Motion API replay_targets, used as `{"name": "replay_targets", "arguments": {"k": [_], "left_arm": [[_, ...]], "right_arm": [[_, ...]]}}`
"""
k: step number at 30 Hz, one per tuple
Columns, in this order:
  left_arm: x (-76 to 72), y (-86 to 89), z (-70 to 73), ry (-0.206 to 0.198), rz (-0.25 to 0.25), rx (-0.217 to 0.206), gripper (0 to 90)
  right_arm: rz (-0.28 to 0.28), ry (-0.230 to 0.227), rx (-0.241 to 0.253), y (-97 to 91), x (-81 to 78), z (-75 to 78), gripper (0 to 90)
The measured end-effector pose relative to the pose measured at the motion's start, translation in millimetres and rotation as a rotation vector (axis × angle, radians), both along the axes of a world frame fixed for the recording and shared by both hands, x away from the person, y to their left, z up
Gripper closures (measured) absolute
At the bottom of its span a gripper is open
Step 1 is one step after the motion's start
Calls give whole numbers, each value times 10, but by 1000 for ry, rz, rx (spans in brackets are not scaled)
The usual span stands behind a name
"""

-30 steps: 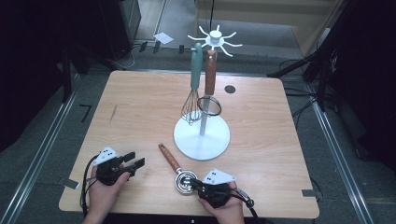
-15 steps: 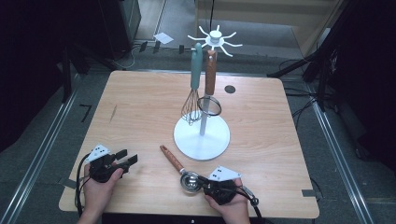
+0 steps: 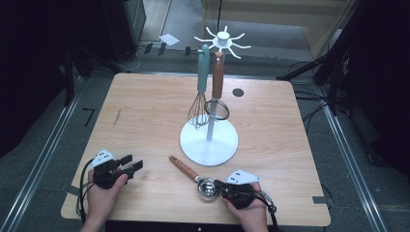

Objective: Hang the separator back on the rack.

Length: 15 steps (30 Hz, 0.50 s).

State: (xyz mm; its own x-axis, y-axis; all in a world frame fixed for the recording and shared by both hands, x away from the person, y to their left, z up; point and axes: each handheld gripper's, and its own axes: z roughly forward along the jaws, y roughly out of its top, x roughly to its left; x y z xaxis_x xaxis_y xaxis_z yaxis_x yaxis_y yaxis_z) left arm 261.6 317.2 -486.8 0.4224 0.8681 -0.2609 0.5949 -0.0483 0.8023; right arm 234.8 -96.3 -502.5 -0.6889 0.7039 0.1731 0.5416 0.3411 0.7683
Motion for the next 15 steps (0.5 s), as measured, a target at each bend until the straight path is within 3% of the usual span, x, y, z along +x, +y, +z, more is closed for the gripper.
{"name": "replay_targets", "arguments": {"k": [11,15], "left_arm": [[4,-4,-10,6,-13,-14,432],[-1,21,1,-11,-6,-29,429]], "right_arm": [[-44,-16,-32,-216,70,5,898],[-49,-16,-37,-264,85,6,894]]}}
